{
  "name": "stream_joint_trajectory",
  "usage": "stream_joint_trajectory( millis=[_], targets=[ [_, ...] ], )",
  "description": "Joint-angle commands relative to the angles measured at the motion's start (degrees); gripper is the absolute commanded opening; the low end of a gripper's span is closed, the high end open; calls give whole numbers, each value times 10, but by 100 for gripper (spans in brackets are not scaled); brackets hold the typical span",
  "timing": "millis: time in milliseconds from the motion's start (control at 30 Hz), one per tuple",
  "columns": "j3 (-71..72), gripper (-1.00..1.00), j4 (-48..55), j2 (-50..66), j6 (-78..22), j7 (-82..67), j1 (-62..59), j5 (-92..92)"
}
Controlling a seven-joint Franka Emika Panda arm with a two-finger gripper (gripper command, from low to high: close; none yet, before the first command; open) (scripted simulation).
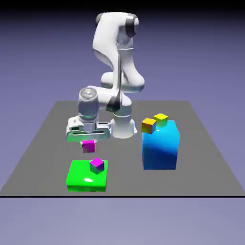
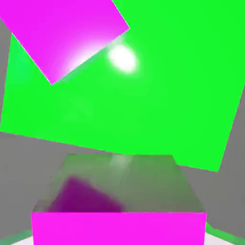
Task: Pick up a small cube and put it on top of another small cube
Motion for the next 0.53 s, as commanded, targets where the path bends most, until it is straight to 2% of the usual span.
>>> stream_joint_trajectory(
  millis=[0, 200, 400, 433, 500],
  targets=[
    [-7, -100, 20, 6, -17, 26, 13, 14],
    [-55, -100, 140, 41, -122, 174, 104, 110],
    [-48, -100, 98, 102, -20, 160, 100, 130],
    [-48, 100, 98, 102, -20, 160, 100, 130],
    [-50, 100, 108, 87, -45, 164, 101, 125]
  ],
)
